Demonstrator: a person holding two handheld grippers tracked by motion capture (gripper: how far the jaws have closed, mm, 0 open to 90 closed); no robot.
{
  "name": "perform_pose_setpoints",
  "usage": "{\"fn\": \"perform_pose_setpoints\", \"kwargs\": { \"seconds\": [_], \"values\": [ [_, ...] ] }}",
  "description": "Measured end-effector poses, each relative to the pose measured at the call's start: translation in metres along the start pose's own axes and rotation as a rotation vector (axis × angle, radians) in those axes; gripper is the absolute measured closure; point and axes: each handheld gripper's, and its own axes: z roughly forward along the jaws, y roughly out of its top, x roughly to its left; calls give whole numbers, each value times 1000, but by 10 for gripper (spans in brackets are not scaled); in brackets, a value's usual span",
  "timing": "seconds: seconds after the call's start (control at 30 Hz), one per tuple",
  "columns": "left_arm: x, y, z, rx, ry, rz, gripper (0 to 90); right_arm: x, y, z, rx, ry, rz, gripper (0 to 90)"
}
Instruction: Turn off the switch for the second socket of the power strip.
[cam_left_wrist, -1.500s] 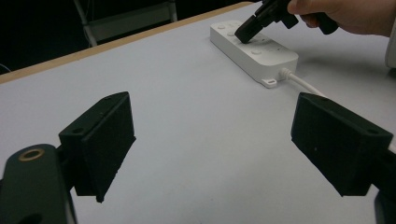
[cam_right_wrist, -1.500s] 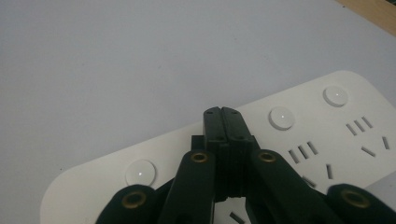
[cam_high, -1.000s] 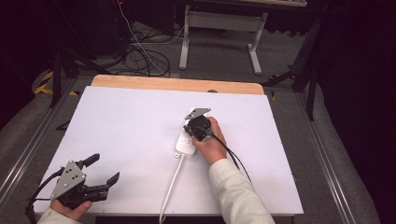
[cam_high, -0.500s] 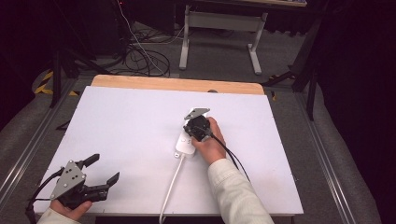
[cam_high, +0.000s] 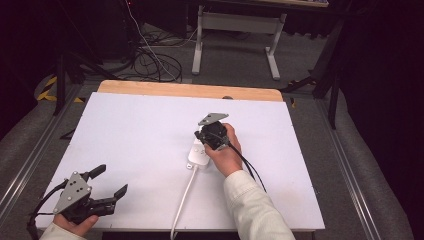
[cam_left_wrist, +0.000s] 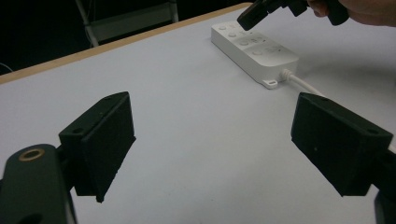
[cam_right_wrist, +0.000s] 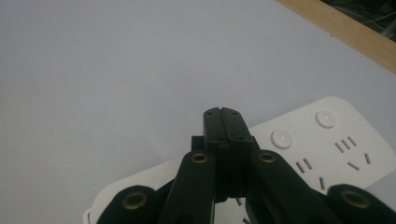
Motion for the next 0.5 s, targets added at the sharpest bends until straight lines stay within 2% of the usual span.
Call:
{"fn": "perform_pose_setpoints", "kwargs": {
  "seconds": [0.23, 0.5],
  "values": [
    [0, 0, 0, 1, 0, -4, 139, -2, 5, -15, -51, 10, 16, 900],
    [0, 0, 1, 0, 0, -4, 139, 0, 9, -27, -70, 8, 0, 900]
  ]
}}
